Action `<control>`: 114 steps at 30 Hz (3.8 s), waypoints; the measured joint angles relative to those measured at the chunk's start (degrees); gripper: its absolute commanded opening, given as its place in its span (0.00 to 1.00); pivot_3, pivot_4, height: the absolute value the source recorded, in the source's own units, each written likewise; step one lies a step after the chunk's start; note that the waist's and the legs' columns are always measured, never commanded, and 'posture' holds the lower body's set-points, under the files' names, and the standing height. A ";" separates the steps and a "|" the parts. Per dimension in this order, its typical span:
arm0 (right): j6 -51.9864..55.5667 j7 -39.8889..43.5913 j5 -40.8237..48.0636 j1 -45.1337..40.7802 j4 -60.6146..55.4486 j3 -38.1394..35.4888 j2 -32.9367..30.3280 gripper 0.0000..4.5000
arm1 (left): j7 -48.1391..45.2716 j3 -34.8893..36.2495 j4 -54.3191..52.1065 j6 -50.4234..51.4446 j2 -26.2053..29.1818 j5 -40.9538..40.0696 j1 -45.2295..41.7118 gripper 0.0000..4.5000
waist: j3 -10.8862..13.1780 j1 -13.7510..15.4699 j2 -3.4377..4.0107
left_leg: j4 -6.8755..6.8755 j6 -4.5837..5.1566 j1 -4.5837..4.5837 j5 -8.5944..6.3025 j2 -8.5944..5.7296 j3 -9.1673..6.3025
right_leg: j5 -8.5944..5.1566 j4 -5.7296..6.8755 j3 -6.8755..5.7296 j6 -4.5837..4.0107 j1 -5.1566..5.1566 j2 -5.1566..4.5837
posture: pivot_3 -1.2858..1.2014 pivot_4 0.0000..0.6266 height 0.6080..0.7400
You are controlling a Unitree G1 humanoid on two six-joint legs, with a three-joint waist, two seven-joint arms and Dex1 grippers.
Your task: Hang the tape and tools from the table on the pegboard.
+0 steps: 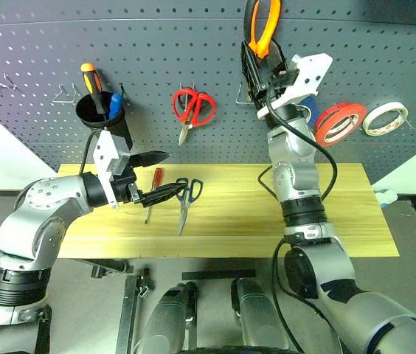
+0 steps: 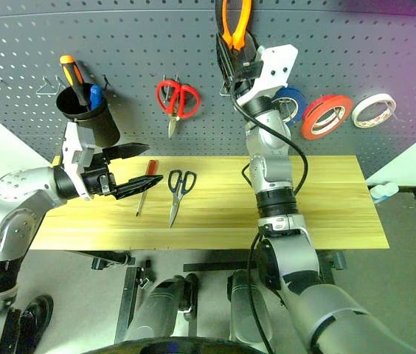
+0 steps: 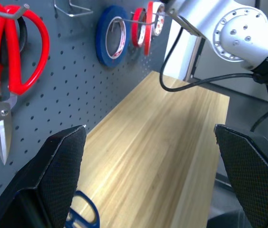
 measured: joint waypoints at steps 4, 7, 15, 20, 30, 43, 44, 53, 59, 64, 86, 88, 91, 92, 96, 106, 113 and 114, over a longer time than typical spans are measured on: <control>-3.06 -0.97 -1.05 -1.20 4.22 -0.22 0.33 0.47 | 0.03 0.33 -0.17 0.94 0.84 -0.59 0.00 1.00 | 0.07 -0.02 0.03 | 0.00 0.00 0.00 0.00 0.00 0.00 | 0.00 0.00 0.00 0.00 0.00 0.00 | 0.51 0.40 0.83; -5.78 -2.02 -2.89 -2.15 6.15 0.02 0.28 0.47 | 0.03 0.50 -0.28 1.80 1.36 -1.30 0.01 1.00 | 0.16 -0.01 0.05 | -0.01 0.02 0.00 -0.01 0.00 0.00 | 0.00 0.00 0.00 -0.01 -0.01 0.00 | 0.51 0.41 0.83; -10.32 -2.50 -4.27 -4.09 11.32 -0.37 -0.67 0.47 | 0.56 2.70 -1.33 3.28 2.68 -2.72 0.93 1.00 | 0.29 0.01 0.11 | -0.02 0.09 0.00 -0.05 0.01 -0.01 | -0.01 -0.01 0.00 -0.01 0.00 0.00 | 0.51 0.43 0.83; -13.23 -3.13 -5.39 -4.46 13.93 -0.11 -0.81 0.47 | 1.38 3.45 -2.70 3.57 2.78 -3.83 2.05 1.00 | 0.35 -0.01 0.14 | -0.02 0.15 0.00 -0.09 0.01 -0.02 | -0.01 -0.02 0.00 -0.02 0.00 0.00 | 0.52 0.43 0.83; -17.95 -4.78 -7.57 -4.51 19.02 0.50 -0.71 0.47 | 1.38 5.61 -4.96 5.63 5.20 -5.79 3.93 1.00 | 0.92 0.04 0.18 | -0.04 0.14 0.01 -0.08 0.02 -0.05 | -0.01 -0.02 0.01 -0.03 0.00 0.01 | 0.53 0.46 0.83; -19.93 -7.69 -10.96 -3.27 23.10 1.17 -0.60 0.47 | 2.85 7.37 -6.45 6.75 6.28 -7.57 5.24 1.00 | 1.50 0.11 0.18 | -0.05 0.21 0.04 -0.12 0.04 -0.09 | 0.02 -0.02 0.01 -0.09 0.03 0.02 | 0.54 0.47 0.83; -19.93 -7.60 -10.99 -3.24 23.29 1.17 -0.66 0.47 | 3.13 7.41 -6.47 6.65 6.27 -7.58 5.21 1.00 | 1.55 0.12 0.18 | -0.05 0.21 0.04 -0.12 0.04 -0.09 | 0.02 -0.02 0.02 -0.09 0.03 0.02 | 0.54 0.47 0.83; -20.25 -7.52 -11.32 -2.28 25.37 1.21 -1.06 0.47 | 7.30 10.58 -7.95 7.04 5.66 -10.38 4.00 1.00 | 2.10 0.21 0.10 | -0.05 0.18 0.06 -0.11 0.04 -0.11 | 0.03 -0.03 0.00 -0.09 0.07 0.03 | 0.54 0.48 0.83; -21.12 -7.86 -11.67 -2.33 26.40 1.18 -1.62 0.47 | 9.99 12.50 -9.08 7.82 5.19 -13.03 4.62 1.00 | 2.16 0.69 0.09 | -0.06 0.21 0.34 -0.13 0.04 -0.16 | 0.03 -0.13 -0.04 -0.09 0.43 0.03 | 0.55 0.48 0.83; -21.20 -8.15 -11.99 -2.32 27.04 1.15 -1.95 0.55 | 10.70 13.36 -9.73 7.88 5.19 -13.89 5.17 1.00 | 2.30 1.08 0.09 | -0.27 0.23 0.95 -0.16 0.05 -0.17 | 0.01 -0.30 -0.04 -0.11 0.80 0.03 | 0.55 0.48 0.83; -21.50 -9.99 -13.17 -0.61 24.50 1.69 -3.53 0.99 | 10.23 13.40 -9.73 7.87 5.20 -14.54 5.64 1.00 | 2.51 1.45 0.08 | -0.33 0.22 0.98 -0.13 0.07 -0.16 | 0.00 -0.35 -0.03 -0.32 0.81 0.03 | 0.55 0.48 0.83; -20.82 -9.89 -12.99 0.09 21.21 1.71 -3.54 0.99 | 10.18 13.40 -9.73 7.87 5.20 -14.55 5.65 1.00 | 2.53 1.48 0.08 | -0.50 0.20 0.97 -0.12 0.07 -0.16 | 0.01 -0.41 -0.03 -0.29 0.81 0.02 | 0.54 0.48 0.83; -19.19 -9.29 -11.94 1.41 14.92 1.80 -3.51 0.99 | 10.16 13.40 -9.72 7.88 5.19 -14.63 5.65 1.00 | 2.55 1.56 0.08 | -0.88 0.14 0.95 -0.08 0.07 -0.16 | -0.01 -0.52 -0.02 -0.29 0.76 0.02 | 0.54 0.49 0.83; -18.34 -8.85 -11.22 2.06 12.27 1.80 -3.48 0.99 | 10.14 13.40 -9.72 7.88 5.19 -14.69 5.66 1.00 | 2.57 1.57 0.07 | -1.00 0.14 0.93 -0.08 0.08 -0.17 | -0.06 -0.57 -0.04 -0.32 0.73 0.02 | 0.54 0.49 0.83; -14.81 -7.54 -8.91 3.47 4.70 1.83 -3.45 0.99 | 10.11 13.27 -9.69 7.89 5.13 -14.76 5.68 1.00 | 2.65 1.45 0.10 | -1.31 0.12 0.91 -0.08 0.10 -0.17 | -0.09 -0.90 -0.05 -0.33 0.72 0.03 | 0.54 0.50 0.83; -8.29 -6.77 -5.35 4.38 -6.35 1.70 -3.58 0.99 | 9.73 11.42 -8.73 7.88 5.03 -14.74 4.83 1.00 | 2.72 1.45 0.10 | -1.82 -0.16 0.92 0.09 0.10 -0.17 | -0.09 -1.30 -0.06 -0.33 0.67 0.02 | 0.53 0.50 0.83; -2.47 -6.64 -2.40 5.65 -13.98 0.79 -5.05 0.99 | 9.72 10.62 -8.40 7.68 3.95 -14.37 4.16 1.00 | 3.31 1.56 0.05 | -1.82 -0.17 0.91 0.10 0.10 -0.17 | -0.09 -1.31 -0.07 -0.33 0.66 0.01 | 0.53 0.50 0.83; -1.15 -6.50 -1.83 6.19 -15.62 0.51 -5.70 0.99 | 9.70 10.38 -8.27 7.58 3.90 -14.23 3.97 1.00 | 3.34 1.61 0.05 | -1.83 -0.17 0.90 0.10 0.10 -0.17 | -0.09 -1.33 -0.08 -0.33 0.67 0.00 | 0.53 0.50 0.83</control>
